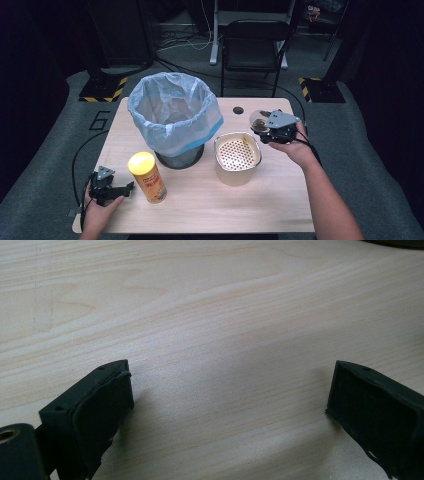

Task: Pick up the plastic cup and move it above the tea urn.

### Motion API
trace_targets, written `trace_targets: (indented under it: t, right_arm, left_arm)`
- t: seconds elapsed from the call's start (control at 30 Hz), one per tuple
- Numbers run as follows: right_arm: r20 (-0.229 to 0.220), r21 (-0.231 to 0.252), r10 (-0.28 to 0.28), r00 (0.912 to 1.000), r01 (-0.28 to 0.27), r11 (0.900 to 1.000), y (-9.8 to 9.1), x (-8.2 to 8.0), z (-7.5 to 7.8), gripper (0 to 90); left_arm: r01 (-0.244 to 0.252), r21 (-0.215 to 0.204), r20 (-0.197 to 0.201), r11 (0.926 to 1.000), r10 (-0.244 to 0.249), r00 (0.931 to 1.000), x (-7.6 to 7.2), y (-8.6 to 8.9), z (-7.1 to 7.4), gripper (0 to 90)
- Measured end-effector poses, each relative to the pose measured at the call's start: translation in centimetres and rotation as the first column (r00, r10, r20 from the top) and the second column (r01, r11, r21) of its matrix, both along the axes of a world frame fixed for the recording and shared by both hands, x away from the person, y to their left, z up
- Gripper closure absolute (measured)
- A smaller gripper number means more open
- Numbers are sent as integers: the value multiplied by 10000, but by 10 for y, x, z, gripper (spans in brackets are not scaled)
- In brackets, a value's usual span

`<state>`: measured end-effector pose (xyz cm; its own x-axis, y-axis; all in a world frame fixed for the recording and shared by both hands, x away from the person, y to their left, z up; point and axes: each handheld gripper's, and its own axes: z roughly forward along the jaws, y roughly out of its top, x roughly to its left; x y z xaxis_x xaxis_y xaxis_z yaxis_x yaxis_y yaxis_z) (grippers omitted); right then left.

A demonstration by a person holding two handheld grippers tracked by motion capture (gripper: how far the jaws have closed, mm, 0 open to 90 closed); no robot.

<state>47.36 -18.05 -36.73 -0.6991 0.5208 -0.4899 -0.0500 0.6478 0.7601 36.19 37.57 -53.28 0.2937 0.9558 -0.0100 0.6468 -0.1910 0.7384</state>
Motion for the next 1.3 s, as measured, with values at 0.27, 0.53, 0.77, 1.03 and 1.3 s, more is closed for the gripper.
trace_targets:
  t: [0.27,0.53,0.77,1.03,1.3]
  right_arm:
    - [650,-26,342,9973,-341,9994,7,1,0,370]
    - [1163,-304,855,9895,-825,9961,17,-2,-4,370]
    - [1937,-1290,1282,9727,-1043,9862,26,-10,-8,374]
    - [2914,-2416,1443,9456,-732,9676,35,-22,-13,373]
    - [3242,-3316,1802,9287,-668,9411,41,-26,-15,373]
  left_arm:
    - [4,3,-5,10000,-4,10000,0,0,0,44]
    - [6,2,-4,10000,-6,10000,0,0,0,44]
    - [3,3,-1,10000,-3,10000,0,0,0,44]
    - [4,3,-5,10000,-4,10000,0,0,0,44]
    - [5,3,-3,10000,-5,10000,0,0,0,44]
